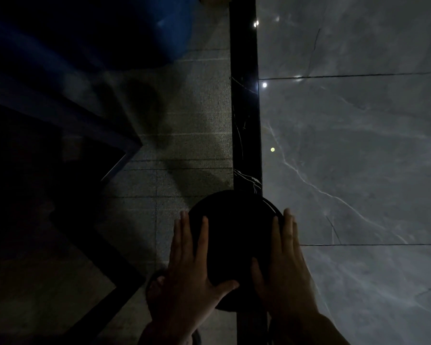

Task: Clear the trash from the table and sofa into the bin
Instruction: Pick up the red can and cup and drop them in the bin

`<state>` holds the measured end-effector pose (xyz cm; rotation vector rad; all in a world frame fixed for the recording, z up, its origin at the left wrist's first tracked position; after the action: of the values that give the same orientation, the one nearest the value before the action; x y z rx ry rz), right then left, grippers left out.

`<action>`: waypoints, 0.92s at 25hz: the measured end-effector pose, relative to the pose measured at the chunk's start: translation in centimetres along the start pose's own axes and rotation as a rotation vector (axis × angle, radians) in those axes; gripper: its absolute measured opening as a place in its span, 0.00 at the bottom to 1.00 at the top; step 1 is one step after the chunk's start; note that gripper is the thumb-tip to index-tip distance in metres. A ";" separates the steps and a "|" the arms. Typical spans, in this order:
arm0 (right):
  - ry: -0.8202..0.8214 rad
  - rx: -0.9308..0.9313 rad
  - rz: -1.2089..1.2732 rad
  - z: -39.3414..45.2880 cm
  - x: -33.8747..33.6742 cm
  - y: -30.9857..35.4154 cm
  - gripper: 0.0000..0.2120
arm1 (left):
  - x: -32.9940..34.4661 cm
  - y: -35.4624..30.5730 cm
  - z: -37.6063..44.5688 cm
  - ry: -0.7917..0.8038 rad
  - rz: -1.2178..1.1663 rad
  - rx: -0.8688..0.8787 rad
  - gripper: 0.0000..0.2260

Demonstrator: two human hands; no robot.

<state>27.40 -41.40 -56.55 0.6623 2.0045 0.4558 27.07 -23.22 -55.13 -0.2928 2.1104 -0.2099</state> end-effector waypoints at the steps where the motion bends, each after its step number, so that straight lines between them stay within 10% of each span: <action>1: 0.004 0.005 0.004 0.0 -0.2 0.1 0.42 | -0.1 0.0 0.0 0.022 0.010 -0.009 0.57; 8: 0.320 0.130 -0.131 0.8 -7.9 3.0 0.38 | -6.5 -0.3 1.0 0.323 0.094 -0.099 0.45; 23: -0.139 -0.126 0.215 -16.8 -43.8 25.7 0.27 | -44.3 -15.6 -17.8 0.105 -0.130 0.050 0.26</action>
<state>37.49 -49.11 -4.59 0.8119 1.7665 0.6410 36.47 -24.66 -5.87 -0.3968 2.1880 -0.3608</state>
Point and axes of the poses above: each hand's wrist, its own z-axis towards the middle knuckle, its own x-axis out of the palm, y = z × x, the point moved 6 cm from there along z, towards the middle knuckle, and after that the axes turned 14 degrees about z, right-handed, at the moved point
